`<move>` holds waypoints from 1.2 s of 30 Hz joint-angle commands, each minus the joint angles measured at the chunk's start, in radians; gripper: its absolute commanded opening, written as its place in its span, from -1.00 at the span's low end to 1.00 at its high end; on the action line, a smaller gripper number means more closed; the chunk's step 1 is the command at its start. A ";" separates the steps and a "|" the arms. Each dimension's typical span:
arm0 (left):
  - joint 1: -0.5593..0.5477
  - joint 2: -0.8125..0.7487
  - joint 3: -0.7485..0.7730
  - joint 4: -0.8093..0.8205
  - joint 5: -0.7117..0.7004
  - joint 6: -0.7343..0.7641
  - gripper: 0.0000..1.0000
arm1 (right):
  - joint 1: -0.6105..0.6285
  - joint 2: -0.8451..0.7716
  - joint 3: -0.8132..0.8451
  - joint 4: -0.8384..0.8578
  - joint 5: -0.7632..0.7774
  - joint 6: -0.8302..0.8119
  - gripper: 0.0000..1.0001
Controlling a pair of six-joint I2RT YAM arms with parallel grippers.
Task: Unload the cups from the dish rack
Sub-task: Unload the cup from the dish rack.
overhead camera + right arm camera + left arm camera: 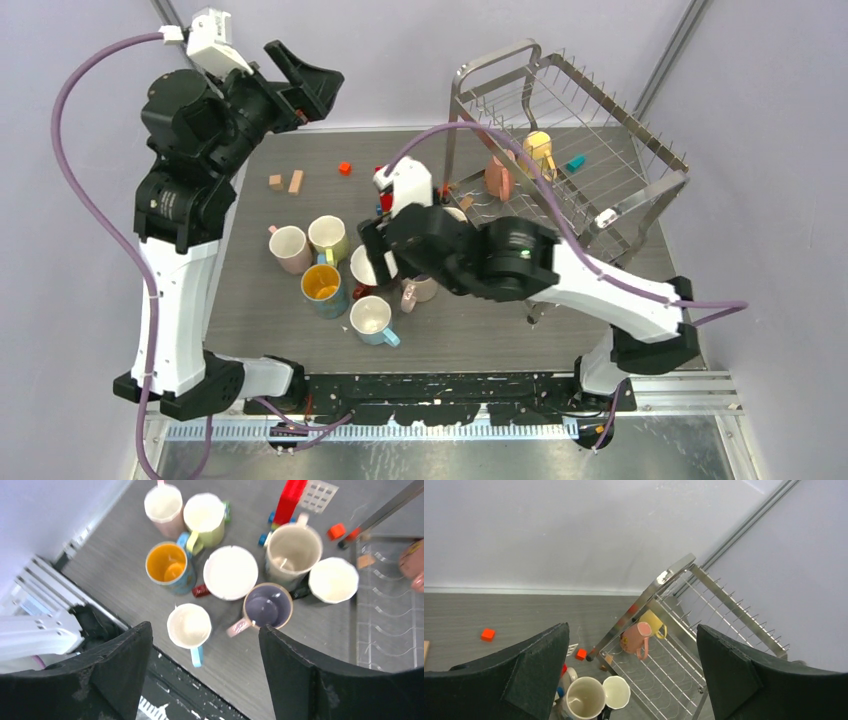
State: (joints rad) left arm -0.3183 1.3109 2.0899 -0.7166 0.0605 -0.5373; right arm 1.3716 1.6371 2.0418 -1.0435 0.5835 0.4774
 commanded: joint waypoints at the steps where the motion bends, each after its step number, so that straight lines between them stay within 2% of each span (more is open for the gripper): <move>1: 0.006 -0.008 -0.089 0.069 0.014 0.010 0.99 | -0.002 -0.088 0.127 -0.018 0.122 -0.055 0.70; 6: 0.006 -0.018 -0.219 0.105 0.028 0.011 0.99 | -0.060 -0.107 0.237 -0.049 0.111 -0.087 0.99; 12: -0.012 -0.047 -0.422 0.197 0.066 -0.009 0.99 | -0.269 -0.066 0.391 -0.070 -0.084 -0.087 0.99; 17: -0.135 -0.027 -0.524 0.236 -0.027 0.028 0.99 | -0.359 -0.012 0.490 -0.061 -0.156 -0.096 1.00; 23: -0.295 0.039 -0.603 0.330 -0.139 0.078 0.99 | -0.398 -0.049 0.454 0.008 -0.170 -0.085 0.99; 36: -0.479 0.270 -0.668 0.604 -0.249 0.123 0.99 | -0.399 -0.196 0.318 0.053 -0.173 -0.048 1.00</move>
State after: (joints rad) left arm -0.7582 1.5410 1.4277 -0.2798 -0.1230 -0.4400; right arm 0.9733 1.5043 2.3764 -1.0470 0.4149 0.4110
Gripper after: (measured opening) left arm 0.996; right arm 0.996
